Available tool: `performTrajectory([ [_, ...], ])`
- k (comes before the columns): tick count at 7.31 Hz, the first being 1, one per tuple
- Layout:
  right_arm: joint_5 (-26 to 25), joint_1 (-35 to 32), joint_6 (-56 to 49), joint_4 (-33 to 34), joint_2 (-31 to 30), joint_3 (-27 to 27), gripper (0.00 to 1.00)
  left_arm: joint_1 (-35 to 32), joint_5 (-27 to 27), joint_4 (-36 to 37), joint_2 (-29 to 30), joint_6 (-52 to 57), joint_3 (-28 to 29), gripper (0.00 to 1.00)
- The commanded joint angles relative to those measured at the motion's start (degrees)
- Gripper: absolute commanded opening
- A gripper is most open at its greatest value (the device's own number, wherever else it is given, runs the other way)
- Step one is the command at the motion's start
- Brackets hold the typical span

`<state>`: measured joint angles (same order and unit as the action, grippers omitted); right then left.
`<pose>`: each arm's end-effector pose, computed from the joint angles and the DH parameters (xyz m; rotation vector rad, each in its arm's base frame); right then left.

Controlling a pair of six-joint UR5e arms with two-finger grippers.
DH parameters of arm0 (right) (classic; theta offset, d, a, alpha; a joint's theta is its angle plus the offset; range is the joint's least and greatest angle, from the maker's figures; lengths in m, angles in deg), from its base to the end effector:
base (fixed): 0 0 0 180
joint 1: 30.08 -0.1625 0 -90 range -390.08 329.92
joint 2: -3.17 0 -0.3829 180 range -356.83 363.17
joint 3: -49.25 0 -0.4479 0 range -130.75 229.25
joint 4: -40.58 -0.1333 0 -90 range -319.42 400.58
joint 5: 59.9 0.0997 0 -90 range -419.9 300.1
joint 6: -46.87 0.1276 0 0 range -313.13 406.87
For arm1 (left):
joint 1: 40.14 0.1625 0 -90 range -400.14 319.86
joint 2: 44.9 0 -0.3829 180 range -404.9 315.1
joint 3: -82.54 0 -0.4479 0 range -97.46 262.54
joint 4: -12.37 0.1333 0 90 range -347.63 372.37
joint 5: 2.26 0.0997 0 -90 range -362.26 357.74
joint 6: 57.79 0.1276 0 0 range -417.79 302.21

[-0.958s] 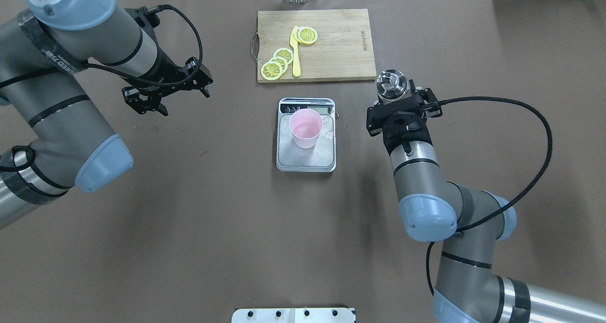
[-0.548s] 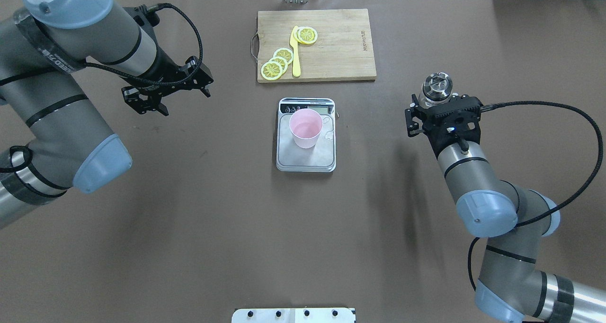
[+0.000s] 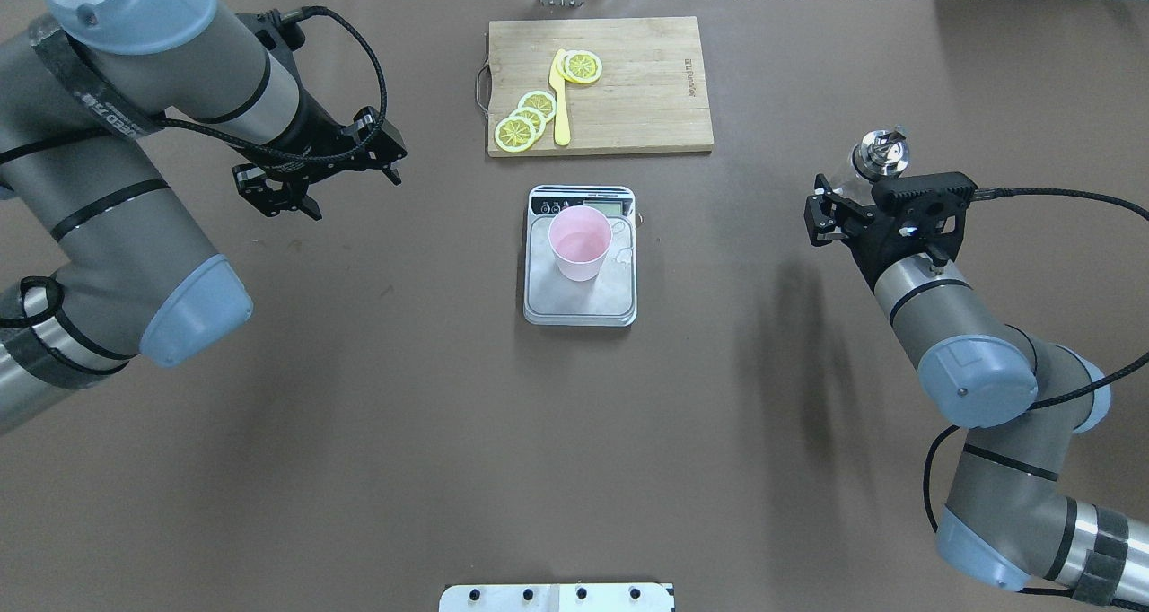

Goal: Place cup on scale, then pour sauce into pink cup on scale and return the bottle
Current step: 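Turn the bottle upright and carry it back to its spot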

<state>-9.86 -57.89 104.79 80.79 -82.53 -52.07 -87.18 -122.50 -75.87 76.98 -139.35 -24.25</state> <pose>-0.4219 -0.4659 0.3738 1.0792 -0.6366 0.3329 0.3901 -0.5203 0.1538 -0.0689 0.9442 -0.4072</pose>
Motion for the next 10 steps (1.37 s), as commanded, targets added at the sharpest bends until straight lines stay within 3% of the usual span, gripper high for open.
performTrajectory([
  [1, 1.64, -1.54, 0.7, -4.22, -2.61, 3.92, 0.0, 0.1, 0.01, 0.0, 0.02, 0.09, 0.0, 0.97],
  [3, 2.25, -2.25, 0.44, -7.78, -2.54, 8.5, 0.0, 0.11, 0.01, 0.0, 0.02, 0.0, 0.0, 0.98],
  [9, 7.78, -2.69, 0.17, -7.69, -2.36, 8.51, 0.0, 0.11, 0.01, 0.0, -0.07, 0.09, 0.18, 0.98],
  [10, 7.88, -2.69, 0.17, -7.69, -2.27, 8.51, 0.05, 0.11, 0.01, 0.0, -0.07, 0.09, 0.18, 0.98],
])
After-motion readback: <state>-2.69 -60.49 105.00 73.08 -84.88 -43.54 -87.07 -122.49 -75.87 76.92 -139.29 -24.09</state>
